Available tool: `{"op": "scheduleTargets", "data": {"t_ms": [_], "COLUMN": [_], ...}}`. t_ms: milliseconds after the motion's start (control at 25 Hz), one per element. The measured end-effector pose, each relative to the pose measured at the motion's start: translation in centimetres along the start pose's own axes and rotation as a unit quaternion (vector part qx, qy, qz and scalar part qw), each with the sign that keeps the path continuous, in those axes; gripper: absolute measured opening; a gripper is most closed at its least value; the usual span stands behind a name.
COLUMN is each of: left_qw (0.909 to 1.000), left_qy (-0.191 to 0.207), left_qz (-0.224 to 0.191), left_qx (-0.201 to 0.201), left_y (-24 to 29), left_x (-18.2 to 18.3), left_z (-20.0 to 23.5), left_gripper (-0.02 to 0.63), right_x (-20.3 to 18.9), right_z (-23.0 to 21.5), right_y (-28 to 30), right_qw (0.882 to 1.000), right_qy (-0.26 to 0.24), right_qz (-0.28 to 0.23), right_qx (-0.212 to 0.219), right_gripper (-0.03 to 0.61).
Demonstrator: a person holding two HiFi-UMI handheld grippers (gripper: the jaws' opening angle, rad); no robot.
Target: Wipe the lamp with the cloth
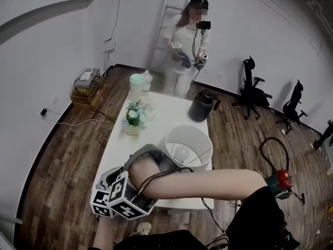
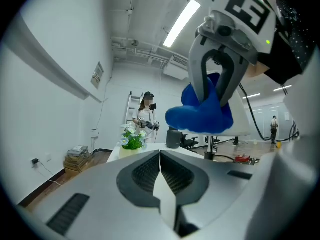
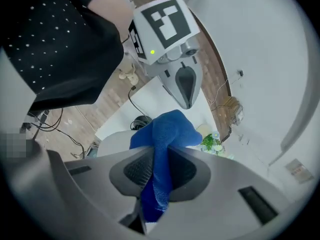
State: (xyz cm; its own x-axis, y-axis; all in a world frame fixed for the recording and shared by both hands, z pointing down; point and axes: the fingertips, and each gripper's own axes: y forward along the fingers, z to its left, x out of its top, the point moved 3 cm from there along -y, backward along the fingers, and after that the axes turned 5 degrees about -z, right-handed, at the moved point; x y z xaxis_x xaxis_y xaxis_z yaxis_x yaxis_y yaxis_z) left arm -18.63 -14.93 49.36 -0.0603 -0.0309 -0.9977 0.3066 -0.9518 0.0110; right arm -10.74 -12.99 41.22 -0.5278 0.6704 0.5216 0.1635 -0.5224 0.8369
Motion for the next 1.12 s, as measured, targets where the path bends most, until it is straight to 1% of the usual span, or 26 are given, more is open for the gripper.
{"op": "scheduleTargets", "data": {"t_ms": [80,160,280,360,400,440,480,520,560,640,720,760,800,920,1000,1080,1120], "left_qw": [1.0,1.0,0.9999,0.9998,0.9997,0.9997,0.9997,0.9996,0.9996,0.9996,0.9996,0.9996,0.9996,0.9993,0.999,0.9989,0.9988], "left_qy": [-0.006,-0.005,-0.004,-0.001,-0.001,-0.003,-0.006,-0.009,-0.011,-0.01,-0.009,-0.01,-0.011,-0.009,-0.007,-0.006,-0.005], "left_qz": [-0.001,0.001,0.008,0.015,0.018,0.021,0.023,0.024,0.025,0.027,0.025,0.023,0.022,0.024,0.024,0.021,0.018], "left_qx": [0.004,0.007,0.014,0.014,0.014,0.013,0.012,0.01,0.006,-0.001,-0.008,-0.012,-0.015,-0.028,-0.036,-0.042,-0.045], "left_y": [-0.5,-1.2,-2.1,-2.6,-2.9,-3.2,-3.5,-3.7,-3.9,-4.0,-4.0,-4.0,-4.0,-3.9,-3.9,-3.7,-3.6], "left_x": [-0.5,-0.6,-0.9,-1.2,-1.4,-1.5,-1.6,-1.8,-1.8,-1.9,-1.7,-1.6,-1.6,-1.7,-1.6,-1.3,-1.2], "left_z": [0.5,0.9,1.2,1.2,1.2,1.1,0.9,0.6,0.3,-0.5,-1.3,-1.7,-2.1,-3.3,-4.3,-5.2,-5.5], "left_gripper": [0.011,0.011,0.011,0.012,0.011,0.012,0.011,0.012,0.011,0.012,0.012,0.012,0.012,0.012,0.011,0.012,0.011], "right_x": [1.4,2.9,5.2,6.7,7.5,8.3,9.3,10.2,10.8,11.3,10.8,10.3,9.8,7.8,6.1,4.1,3.1], "right_z": [0.6,1.3,2.5,3.2,3.5,3.8,4.3,4.9,5.3,6.1,7.0,7.5,8.1,10.4,12.2,13.4,13.7], "right_y": [1.0,1.9,3.5,4.6,5.0,5.2,5.2,5.1,5.0,5.0,5.1,5.3,5.4,6.6,7.6,8.2,8.3], "right_qw": [1.0,1.0,0.995,0.988,0.983,0.975,0.963,0.947,0.928,0.883,0.836,0.811,0.783,0.694,0.634,0.57,0.539], "right_qy": [-0.001,0.019,0.078,0.118,0.14,0.167,0.198,0.232,0.268,0.338,0.401,0.431,0.461,0.549,0.601,0.648,0.666], "right_qz": [0.007,-0.01,-0.061,-0.092,-0.113,-0.141,-0.175,-0.214,-0.252,-0.314,-0.353,-0.368,-0.382,-0.41,-0.413,-0.411,-0.409], "right_qx": [-0.004,-0.004,-0.011,-0.032,-0.044,-0.051,-0.054,-0.055,-0.059,-0.084,-0.123,-0.145,-0.167,-0.221,-0.257,-0.296,-0.313], "right_gripper": [0.075,0.075,0.075,0.075,0.075,0.075,0.075,0.075,0.075,0.075,0.075,0.075,0.075,0.075,0.075,0.075,0.075]}}
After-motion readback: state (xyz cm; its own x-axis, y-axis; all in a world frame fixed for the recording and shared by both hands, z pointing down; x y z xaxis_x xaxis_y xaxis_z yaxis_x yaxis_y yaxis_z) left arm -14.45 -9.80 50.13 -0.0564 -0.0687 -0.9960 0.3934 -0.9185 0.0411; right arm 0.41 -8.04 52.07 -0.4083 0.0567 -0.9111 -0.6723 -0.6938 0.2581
